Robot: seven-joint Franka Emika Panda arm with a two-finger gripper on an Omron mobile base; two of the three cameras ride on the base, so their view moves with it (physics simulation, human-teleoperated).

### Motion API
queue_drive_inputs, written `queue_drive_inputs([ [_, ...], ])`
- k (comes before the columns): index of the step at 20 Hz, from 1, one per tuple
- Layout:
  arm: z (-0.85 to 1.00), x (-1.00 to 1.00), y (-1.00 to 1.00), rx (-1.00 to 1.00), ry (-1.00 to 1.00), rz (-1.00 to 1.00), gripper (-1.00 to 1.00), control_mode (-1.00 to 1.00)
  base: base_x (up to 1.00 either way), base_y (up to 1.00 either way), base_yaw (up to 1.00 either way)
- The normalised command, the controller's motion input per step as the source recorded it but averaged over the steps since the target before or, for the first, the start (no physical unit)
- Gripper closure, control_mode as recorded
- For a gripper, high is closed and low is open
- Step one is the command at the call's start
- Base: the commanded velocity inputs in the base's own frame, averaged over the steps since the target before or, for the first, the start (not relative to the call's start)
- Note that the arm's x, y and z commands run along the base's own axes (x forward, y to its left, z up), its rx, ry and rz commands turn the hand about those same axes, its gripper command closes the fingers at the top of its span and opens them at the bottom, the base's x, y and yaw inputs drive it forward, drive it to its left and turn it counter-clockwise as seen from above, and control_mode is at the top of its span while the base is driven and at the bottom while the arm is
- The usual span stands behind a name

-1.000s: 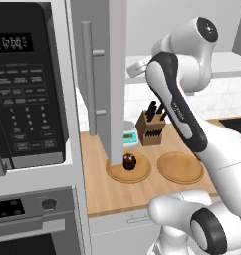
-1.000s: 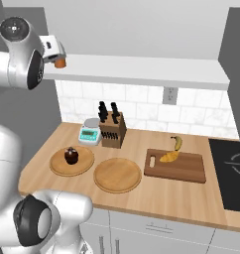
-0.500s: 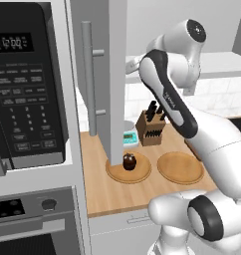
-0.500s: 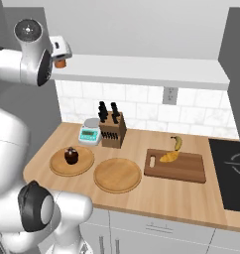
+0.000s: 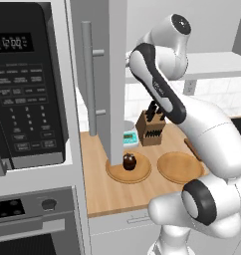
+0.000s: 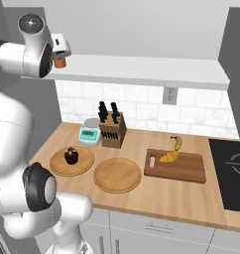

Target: From the different types of pastries on the counter, select a croissant and place it on the cutting board. Then retrieve a jar of jam from the cabinet and place it alongside the croissant on the cutting board.

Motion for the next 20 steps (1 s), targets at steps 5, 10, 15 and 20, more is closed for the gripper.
queue_drive_inputs([
  [5,0.0,0.22,-0.03,0.03,-0.05,0.0,-1.0,-1.0,0.0,0.0,0.0],
  [10,-0.07,0.2,0.0,0.02,-0.01,0.0,-1.0,-1.0,0.0,0.0,0.0],
  [15,-0.08,0.24,0.0,0.0,-0.02,0.0,-1.0,-1.0,0.0,0.0,0.0],
  [20,-0.01,0.34,0.11,0.0,-0.01,0.0,-1.0,-1.0,0.0,0.0,0.0],
])
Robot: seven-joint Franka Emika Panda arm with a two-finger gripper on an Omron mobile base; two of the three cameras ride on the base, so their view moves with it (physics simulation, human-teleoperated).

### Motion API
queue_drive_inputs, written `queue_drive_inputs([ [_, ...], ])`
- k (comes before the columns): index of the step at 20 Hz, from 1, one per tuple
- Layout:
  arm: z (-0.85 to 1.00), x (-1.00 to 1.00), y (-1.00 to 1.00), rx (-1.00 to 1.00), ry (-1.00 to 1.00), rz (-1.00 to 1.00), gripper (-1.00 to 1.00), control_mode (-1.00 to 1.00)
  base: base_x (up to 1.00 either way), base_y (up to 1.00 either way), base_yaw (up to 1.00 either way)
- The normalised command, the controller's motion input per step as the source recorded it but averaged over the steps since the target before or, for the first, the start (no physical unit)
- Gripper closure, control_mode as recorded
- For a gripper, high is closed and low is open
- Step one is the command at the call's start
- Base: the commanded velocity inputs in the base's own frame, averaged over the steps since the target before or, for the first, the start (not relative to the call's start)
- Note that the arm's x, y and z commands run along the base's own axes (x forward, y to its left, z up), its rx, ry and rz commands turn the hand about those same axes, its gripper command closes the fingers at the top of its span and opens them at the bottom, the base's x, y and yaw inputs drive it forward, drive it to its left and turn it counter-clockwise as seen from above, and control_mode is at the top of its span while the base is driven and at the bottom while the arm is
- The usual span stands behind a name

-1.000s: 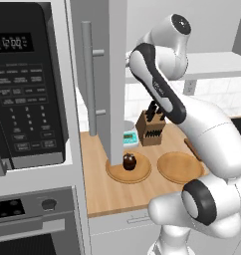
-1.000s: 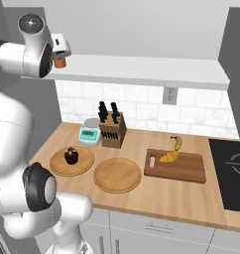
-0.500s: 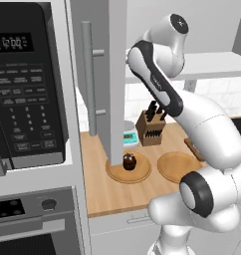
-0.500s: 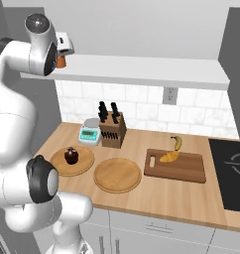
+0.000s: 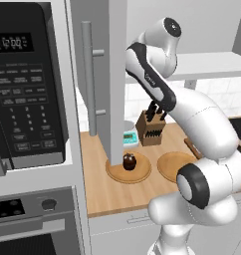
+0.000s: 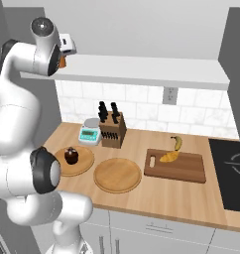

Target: From the different types of pastries on the counter, select a croissant and place it on the cutting board. Then retrieve a jar of jam from the cabinet and place it alongside the croissant on the cutting board.

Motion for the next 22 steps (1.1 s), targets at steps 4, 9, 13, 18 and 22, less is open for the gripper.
queue_drive_inputs([
  [4,0.0,0.36,0.21,0.0,0.0,0.0,-1.0,-1.0,0.0,0.0,0.0],
  [9,0.0,0.3,0.02,0.01,0.0,0.0,-1.0,-1.0,0.0,0.0,0.0],
  [13,0.0,0.28,0.0,0.02,0.0,0.0,-1.0,-1.0,0.0,0.0,0.0],
  [18,-0.01,0.29,0.0,0.0,0.0,0.0,-1.0,-1.0,0.0,0.0,0.0],
  [22,-0.08,0.23,0.04,0.0,0.0,0.0,-1.0,-1.0,0.0,0.0,0.0],
])
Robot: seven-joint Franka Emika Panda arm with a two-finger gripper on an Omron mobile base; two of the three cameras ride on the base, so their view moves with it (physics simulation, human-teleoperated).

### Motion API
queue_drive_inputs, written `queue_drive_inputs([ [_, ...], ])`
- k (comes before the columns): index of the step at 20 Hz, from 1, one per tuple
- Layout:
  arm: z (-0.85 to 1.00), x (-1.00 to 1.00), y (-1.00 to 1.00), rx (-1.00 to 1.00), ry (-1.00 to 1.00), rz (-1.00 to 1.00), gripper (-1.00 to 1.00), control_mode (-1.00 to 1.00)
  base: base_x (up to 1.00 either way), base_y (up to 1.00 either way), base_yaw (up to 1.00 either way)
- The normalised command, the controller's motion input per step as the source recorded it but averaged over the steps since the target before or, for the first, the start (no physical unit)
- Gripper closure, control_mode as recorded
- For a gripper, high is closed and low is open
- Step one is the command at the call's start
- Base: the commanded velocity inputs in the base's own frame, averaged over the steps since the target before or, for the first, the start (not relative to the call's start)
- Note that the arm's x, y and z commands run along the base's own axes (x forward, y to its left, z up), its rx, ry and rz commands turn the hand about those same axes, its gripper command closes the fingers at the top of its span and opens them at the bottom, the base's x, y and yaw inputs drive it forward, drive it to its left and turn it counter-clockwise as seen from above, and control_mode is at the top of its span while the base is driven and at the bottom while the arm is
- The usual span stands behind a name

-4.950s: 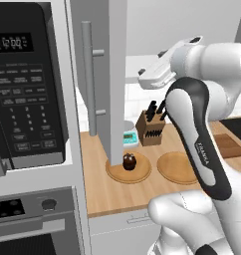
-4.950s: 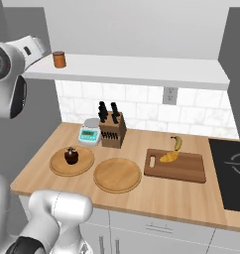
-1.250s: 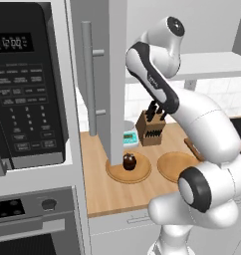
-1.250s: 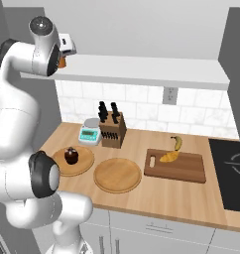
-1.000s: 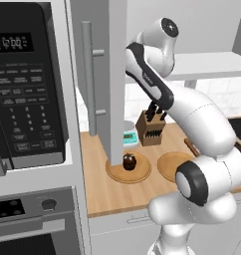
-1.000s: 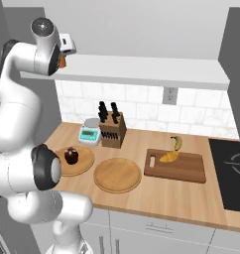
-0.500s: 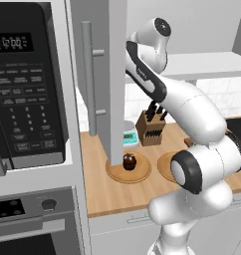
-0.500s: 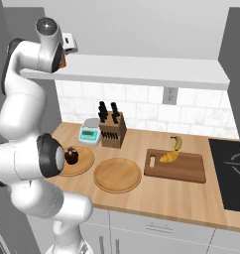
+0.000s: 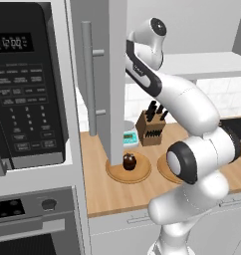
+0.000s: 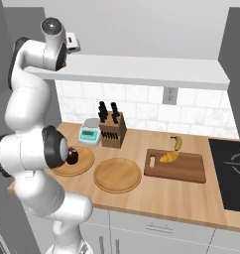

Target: From the different types of pastries on the counter, select a croissant and place it on the cutting board. Then retrieve a jar of jam from the cabinet and place it alongside the croissant on the cutting board.

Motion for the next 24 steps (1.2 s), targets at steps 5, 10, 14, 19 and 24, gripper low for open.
queue_drive_inputs([
  [5,-0.09,0.17,0.15,0.0,0.0,0.0,-1.0,-1.0,0.0,0.0,0.0],
  [10,-0.05,0.14,0.19,0.0,0.0,0.0,1.0,-1.0,0.0,0.0,0.0],
  [14,-0.01,0.05,0.07,0.0,0.0,0.0,1.0,-1.0,0.0,0.0,0.0],
  [19,0.0,-0.06,-0.09,0.01,0.0,0.0,1.0,-1.0,0.0,0.0,0.0],
  [24,0.0,-0.93,-0.7,0.04,-0.1,0.09,1.0,-1.0,0.0,0.0,0.0],
])
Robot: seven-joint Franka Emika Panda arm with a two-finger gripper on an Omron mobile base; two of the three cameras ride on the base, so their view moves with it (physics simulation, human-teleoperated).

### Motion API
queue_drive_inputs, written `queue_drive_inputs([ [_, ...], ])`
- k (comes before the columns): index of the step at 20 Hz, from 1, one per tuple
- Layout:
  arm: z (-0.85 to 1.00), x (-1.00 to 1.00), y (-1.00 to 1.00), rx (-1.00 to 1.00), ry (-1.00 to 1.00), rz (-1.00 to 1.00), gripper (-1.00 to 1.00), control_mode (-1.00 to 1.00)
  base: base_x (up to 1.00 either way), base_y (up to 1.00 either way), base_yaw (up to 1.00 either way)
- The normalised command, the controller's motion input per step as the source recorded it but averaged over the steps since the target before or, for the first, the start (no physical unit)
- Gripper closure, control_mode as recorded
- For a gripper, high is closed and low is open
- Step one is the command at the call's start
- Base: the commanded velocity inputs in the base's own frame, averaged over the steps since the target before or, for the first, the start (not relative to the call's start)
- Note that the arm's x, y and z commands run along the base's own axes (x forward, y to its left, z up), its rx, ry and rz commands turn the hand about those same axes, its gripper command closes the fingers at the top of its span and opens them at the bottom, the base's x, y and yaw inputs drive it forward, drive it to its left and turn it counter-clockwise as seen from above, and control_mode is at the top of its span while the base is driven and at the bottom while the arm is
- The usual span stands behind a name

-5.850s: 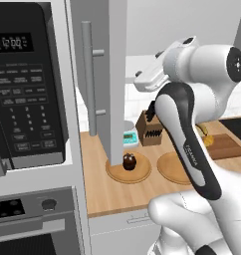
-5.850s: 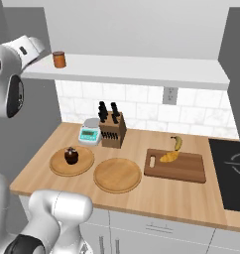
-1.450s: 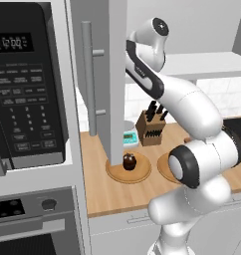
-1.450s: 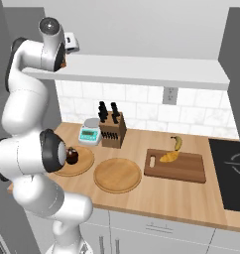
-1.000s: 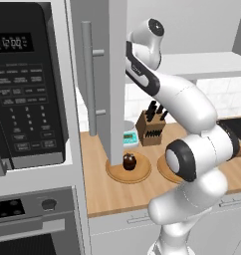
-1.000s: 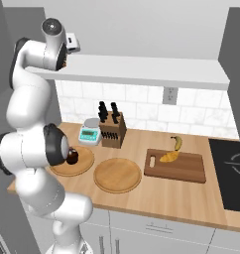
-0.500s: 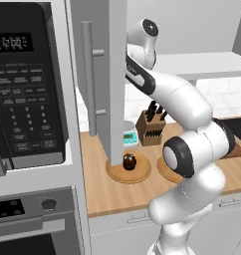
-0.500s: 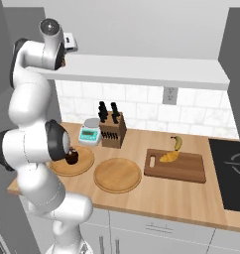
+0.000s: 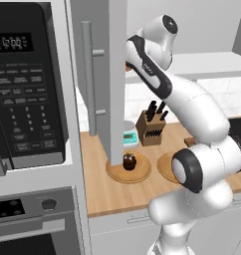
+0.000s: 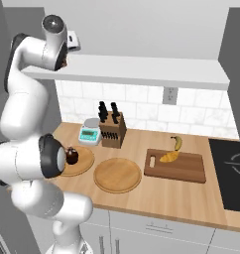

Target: From the different types of pastries on the counter, select a croissant and place it on the cutting board. Then retrieve a jar of jam from the cabinet and place it alongside the croissant on the cutting board.

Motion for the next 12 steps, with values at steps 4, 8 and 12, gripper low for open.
queue_drive_inputs([
  [4,0.0,-1.0,-0.9,0.12,-0.22,0.16,1.0,-1.0,0.0,0.0,0.0],
  [8,0.03,-1.0,-0.88,0.2,-0.26,0.19,1.0,-1.0,0.0,0.0,0.0],
  [12,-0.13,-1.0,-0.93,0.11,-0.18,0.17,1.0,-1.0,0.0,0.0,0.0],
])
